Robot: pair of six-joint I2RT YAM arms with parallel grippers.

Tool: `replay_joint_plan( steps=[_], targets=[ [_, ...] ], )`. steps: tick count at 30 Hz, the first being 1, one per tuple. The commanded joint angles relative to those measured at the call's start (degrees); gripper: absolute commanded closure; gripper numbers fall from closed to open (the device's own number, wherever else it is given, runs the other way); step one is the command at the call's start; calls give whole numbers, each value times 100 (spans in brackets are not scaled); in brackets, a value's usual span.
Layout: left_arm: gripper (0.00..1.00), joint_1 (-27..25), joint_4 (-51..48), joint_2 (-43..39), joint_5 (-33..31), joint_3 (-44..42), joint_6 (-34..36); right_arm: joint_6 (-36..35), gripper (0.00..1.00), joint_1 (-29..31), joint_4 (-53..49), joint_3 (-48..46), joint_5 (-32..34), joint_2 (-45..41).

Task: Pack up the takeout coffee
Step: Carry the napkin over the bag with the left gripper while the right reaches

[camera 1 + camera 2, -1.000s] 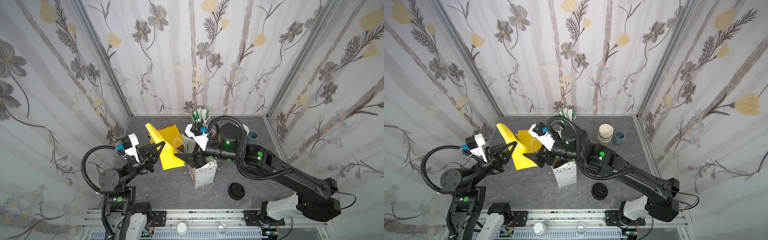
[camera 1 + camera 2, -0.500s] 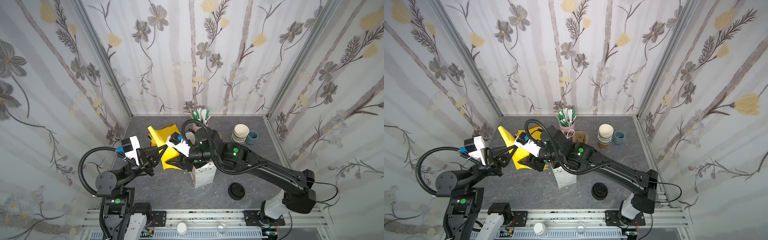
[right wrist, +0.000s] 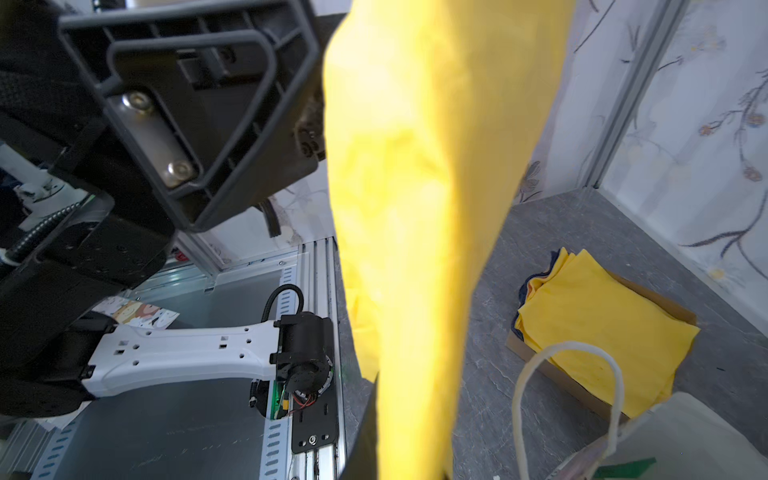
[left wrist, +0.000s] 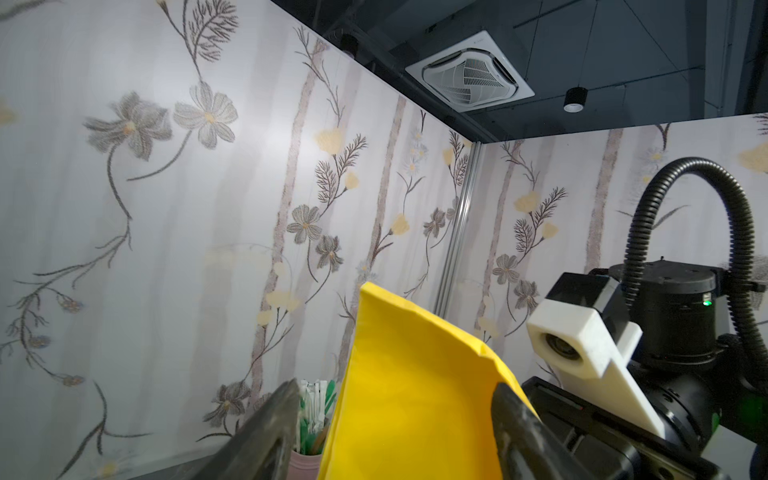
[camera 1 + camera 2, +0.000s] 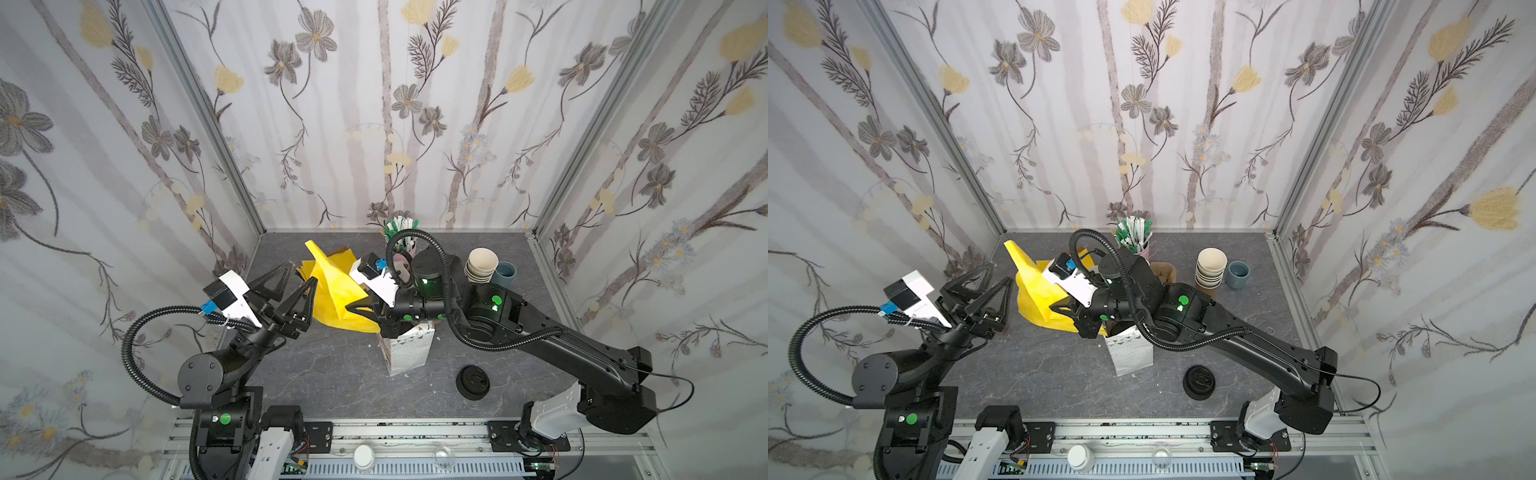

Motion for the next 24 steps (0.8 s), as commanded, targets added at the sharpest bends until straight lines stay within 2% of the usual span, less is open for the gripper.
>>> replay_joint_plan(
  steps=[1, 5, 8, 13, 18, 24],
  targets=[
    [29, -14, 72, -15, 443, 147, 375, 353, 100, -103, 139, -130, 344, -149],
    [34, -123, 220, 8, 1554, 190, 486, 681, 100, -204, -82, -147, 573, -456],
    [36, -197, 316, 48, 2036, 222, 494, 940, 100, -243, -328, -93, 550, -451],
    [24, -439, 856, 367, 2735, 141, 164, 913, 100, -130, -764, 71, 200, -232],
    [21, -753, 916, 673, 2828, 223, 306, 798, 100, -31, -1077, 332, -77, 171],
    [22, -826, 910, 992, 2938, 42, 316, 541, 100, 106, -1131, 534, -254, 251]
  ],
)
